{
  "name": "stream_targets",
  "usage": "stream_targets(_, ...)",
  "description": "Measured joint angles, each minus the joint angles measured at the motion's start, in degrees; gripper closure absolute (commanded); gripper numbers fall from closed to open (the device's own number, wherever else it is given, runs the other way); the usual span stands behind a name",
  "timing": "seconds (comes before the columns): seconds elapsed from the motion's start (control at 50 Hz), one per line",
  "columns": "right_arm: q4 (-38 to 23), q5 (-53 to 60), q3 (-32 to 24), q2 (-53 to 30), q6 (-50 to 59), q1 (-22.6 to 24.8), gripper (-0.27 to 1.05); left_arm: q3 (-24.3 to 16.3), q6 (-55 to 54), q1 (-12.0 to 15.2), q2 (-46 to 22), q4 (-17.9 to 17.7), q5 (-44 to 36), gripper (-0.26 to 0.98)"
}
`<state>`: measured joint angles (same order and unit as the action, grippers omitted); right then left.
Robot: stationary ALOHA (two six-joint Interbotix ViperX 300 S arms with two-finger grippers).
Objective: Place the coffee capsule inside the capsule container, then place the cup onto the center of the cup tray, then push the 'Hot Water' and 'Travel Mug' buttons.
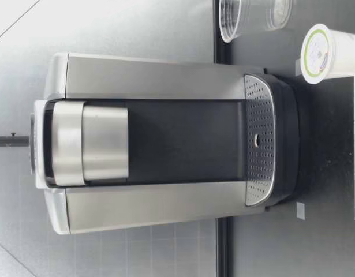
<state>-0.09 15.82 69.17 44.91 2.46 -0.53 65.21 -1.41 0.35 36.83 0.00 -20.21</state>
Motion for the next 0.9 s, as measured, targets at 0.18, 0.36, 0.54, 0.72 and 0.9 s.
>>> stream_targets(0.18,0.00,-2.37,-0.09,-4.48,4.31,0.00,0.75,-4.39,-1.32,0.00,-10.28,0.09,-0.18,0.64)
stream_targets(0.36,0.00,-5.36,-1.05,-7.56,6.06,0.00,0.75,-8.96,-1.32,0.09,-20.13,0.00,-0.18,0.63)
stream_targets(0.54,0.00,-6.86,-2.46,-12.13,6.15,0.00,0.75,-14.06,-1.05,-0.62,-28.30,0.09,-0.18,0.61)
stream_targets(0.72,0.00,-7.29,-3.69,-16.87,6.06,0.00,0.75,-17.67,-0.88,-1.32,-34.37,0.09,-0.09,0.44)
stream_targets(0.9,0.00,-9.14,-5.01,-21.27,6.06,0.09,0.75,-19.51,-0.44,-1.32,-36.91,0.00,-0.18,0.05)
